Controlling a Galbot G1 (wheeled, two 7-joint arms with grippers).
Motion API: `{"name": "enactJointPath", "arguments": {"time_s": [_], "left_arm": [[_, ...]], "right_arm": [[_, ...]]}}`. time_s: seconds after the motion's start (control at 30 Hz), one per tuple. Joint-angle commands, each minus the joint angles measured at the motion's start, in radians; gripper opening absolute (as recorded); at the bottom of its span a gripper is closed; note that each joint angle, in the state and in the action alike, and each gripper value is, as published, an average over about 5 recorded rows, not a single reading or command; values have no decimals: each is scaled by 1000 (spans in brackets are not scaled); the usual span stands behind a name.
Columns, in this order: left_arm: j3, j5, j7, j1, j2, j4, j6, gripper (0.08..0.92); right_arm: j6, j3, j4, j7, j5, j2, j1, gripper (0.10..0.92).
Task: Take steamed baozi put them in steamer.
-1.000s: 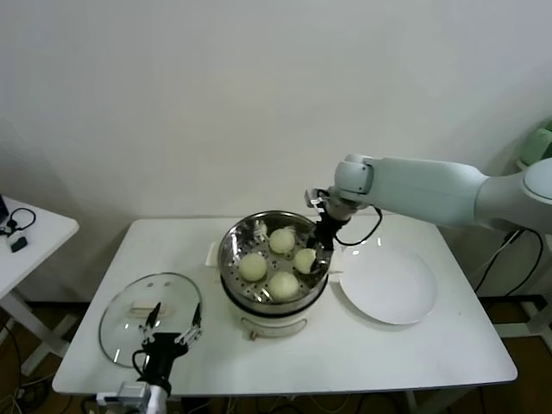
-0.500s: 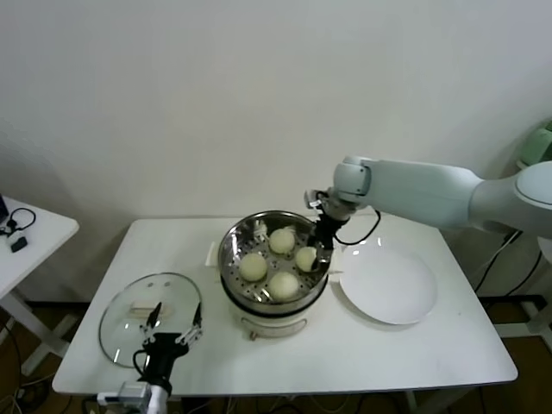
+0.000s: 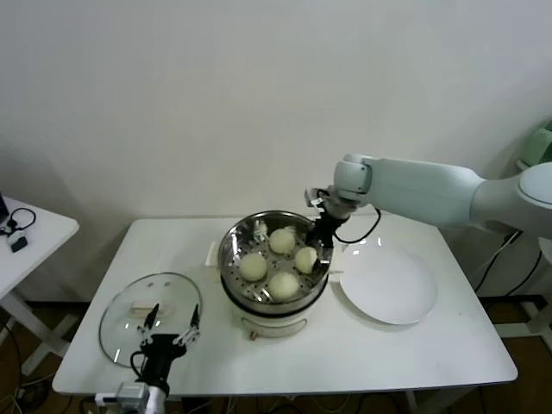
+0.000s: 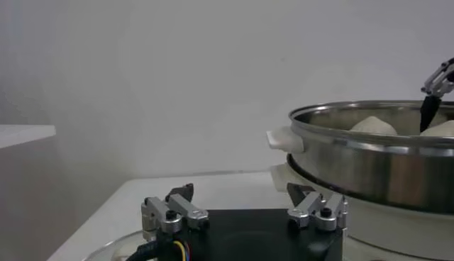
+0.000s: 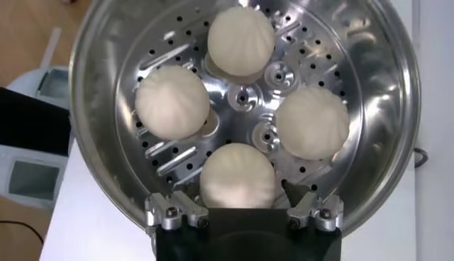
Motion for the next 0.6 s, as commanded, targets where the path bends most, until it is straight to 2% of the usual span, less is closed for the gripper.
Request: {"name": "enactJointPath", "arguments": {"time_s": [0.03, 0.2, 0.6], "left_arm": [[0, 2, -1, -2, 0, -2, 3, 823], [-2, 59, -1, -14, -4, 11, -10, 823], [-35, 66, 10, -44, 0, 16, -52, 823]], "right_arm": [[22, 28, 35, -50, 63, -40, 77, 823], [48, 112, 54, -24, 38, -114, 89, 823], [89, 558, 240, 259, -102, -401, -229, 823]]}}
